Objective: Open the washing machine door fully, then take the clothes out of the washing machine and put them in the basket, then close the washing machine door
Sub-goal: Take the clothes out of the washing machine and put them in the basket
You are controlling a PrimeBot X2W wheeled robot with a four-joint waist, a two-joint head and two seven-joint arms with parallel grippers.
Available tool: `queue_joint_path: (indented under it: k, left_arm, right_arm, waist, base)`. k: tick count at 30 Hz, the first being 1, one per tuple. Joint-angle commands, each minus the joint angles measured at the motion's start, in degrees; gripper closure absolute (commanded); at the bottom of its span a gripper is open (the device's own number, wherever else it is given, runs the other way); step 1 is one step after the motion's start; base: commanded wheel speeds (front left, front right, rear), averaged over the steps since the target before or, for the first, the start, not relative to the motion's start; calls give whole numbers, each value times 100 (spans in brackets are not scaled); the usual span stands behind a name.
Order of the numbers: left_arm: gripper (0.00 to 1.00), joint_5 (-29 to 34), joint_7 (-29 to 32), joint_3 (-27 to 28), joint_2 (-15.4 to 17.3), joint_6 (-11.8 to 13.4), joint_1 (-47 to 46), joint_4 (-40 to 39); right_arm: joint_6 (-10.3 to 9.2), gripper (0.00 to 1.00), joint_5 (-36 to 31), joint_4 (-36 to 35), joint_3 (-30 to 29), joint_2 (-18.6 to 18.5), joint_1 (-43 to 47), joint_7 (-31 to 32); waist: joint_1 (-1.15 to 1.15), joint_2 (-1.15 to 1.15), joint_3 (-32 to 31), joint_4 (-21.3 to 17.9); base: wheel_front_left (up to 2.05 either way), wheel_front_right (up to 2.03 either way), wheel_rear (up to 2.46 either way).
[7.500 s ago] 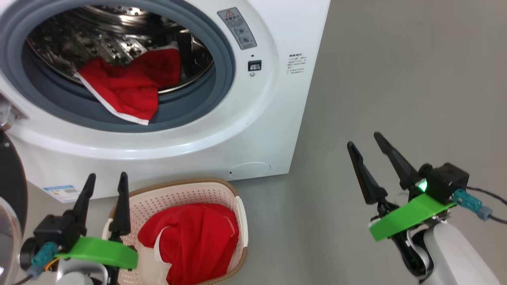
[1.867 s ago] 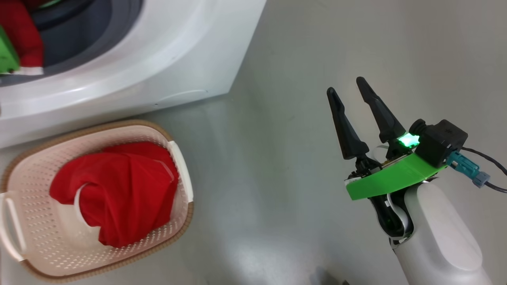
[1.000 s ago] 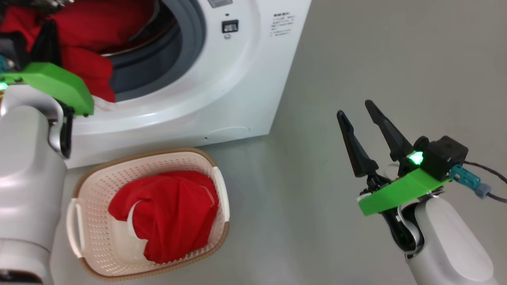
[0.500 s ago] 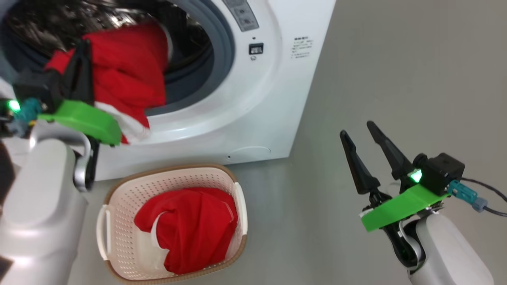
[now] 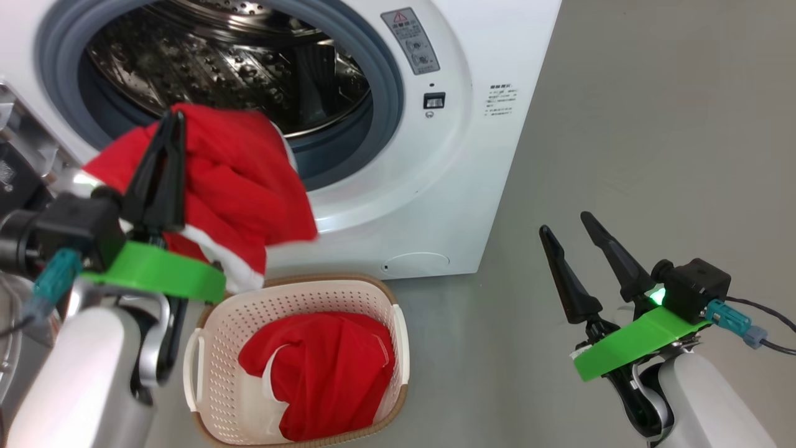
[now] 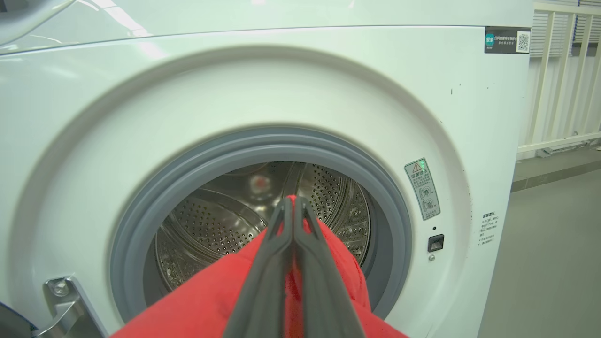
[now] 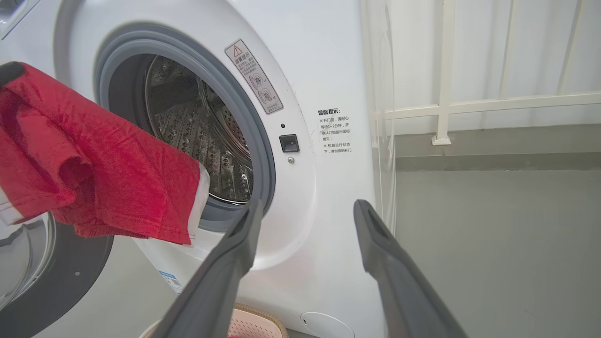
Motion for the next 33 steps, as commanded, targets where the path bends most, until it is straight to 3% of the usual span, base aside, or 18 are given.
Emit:
queue_joint_path:
  k: [1, 7, 14, 25, 33]
  left_arm:
    - [100, -49, 45, 237, 227, 87, 8, -348]
    - [100, -126, 237, 230, 265, 287, 573, -1105]
    - [100, -276, 190, 85, 177, 269, 1006, -1059]
    - [100, -438, -307, -129, -37, -28, 1134, 206]
    - [100, -723, -582, -191, -265, -427, 929, 1852]
  right_arm:
    - [9, 0, 70, -131, 117, -29, 61, -27]
    - [9, 0, 86, -146, 145, -41, 95, -27]
    - [9, 0, 125, -163, 170, -54, 32, -27]
    - [9, 0, 137, -177, 201, -80, -76, -27]
    - [9, 0, 137, -212, 222, -89, -169, -27]
  waist:
    - [0, 0, -37, 26]
    - [0, 0, -40, 25]
    - [0, 0, 80, -32]
    - [0, 0, 298, -236]
    - [0, 0, 522, -458]
  base:
    - [0, 0, 0]
    - [0, 0, 0]
    - [0, 0, 0]
    - [0, 0, 0]
    - [0, 0, 0]
